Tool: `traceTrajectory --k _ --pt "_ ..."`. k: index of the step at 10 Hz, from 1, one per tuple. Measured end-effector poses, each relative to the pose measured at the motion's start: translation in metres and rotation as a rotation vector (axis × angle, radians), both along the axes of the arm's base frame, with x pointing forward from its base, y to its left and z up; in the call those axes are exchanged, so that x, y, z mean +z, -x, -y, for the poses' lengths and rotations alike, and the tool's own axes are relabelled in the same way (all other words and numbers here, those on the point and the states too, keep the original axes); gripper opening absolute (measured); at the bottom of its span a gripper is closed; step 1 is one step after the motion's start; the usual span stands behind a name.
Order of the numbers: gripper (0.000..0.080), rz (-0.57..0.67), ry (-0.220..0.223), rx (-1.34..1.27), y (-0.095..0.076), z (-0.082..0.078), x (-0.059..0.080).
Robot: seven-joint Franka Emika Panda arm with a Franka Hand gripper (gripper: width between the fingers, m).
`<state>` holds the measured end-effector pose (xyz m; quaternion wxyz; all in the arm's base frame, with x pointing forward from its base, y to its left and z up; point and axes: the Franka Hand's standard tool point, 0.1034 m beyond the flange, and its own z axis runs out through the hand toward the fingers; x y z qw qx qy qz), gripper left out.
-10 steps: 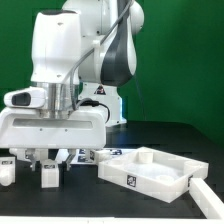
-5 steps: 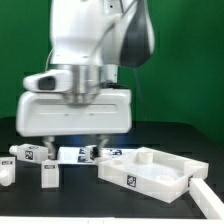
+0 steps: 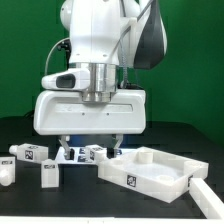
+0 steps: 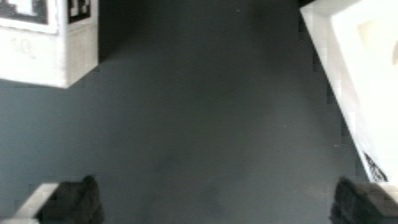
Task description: Assemble square table
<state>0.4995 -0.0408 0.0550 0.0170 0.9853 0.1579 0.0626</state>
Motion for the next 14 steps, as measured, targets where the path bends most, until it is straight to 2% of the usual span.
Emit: traceTrajectory --k 1,3,4,8,10,11,13,14 --pt "0.0649 0.01 0.01 0.077 -0.003 -0.016 0.001" --pt "0.0649 -0.034 0.0 0.187 -0.008 -0.06 -0.005" --pt "0.0649 -0.009 -0.007 0.183 -0.009 -0.072 -0.008" --pt "0.0649 -0.018 -0.005 0.185 -0.006 -0.069 -0.013" --pt "0.0649 -0.048 -0.007 0.168 0.0 -0.064 -0.034" --pt "0.0649 -0.061 -0.012 0.157 0.004 -0.067 -0.042" --pt "0.0649 -0.071 -0.017 0.153 0.008 -0.076 -0.049" --pt "0.0649 -0.072 -0.016 0.154 0.008 -0.075 -0.049"
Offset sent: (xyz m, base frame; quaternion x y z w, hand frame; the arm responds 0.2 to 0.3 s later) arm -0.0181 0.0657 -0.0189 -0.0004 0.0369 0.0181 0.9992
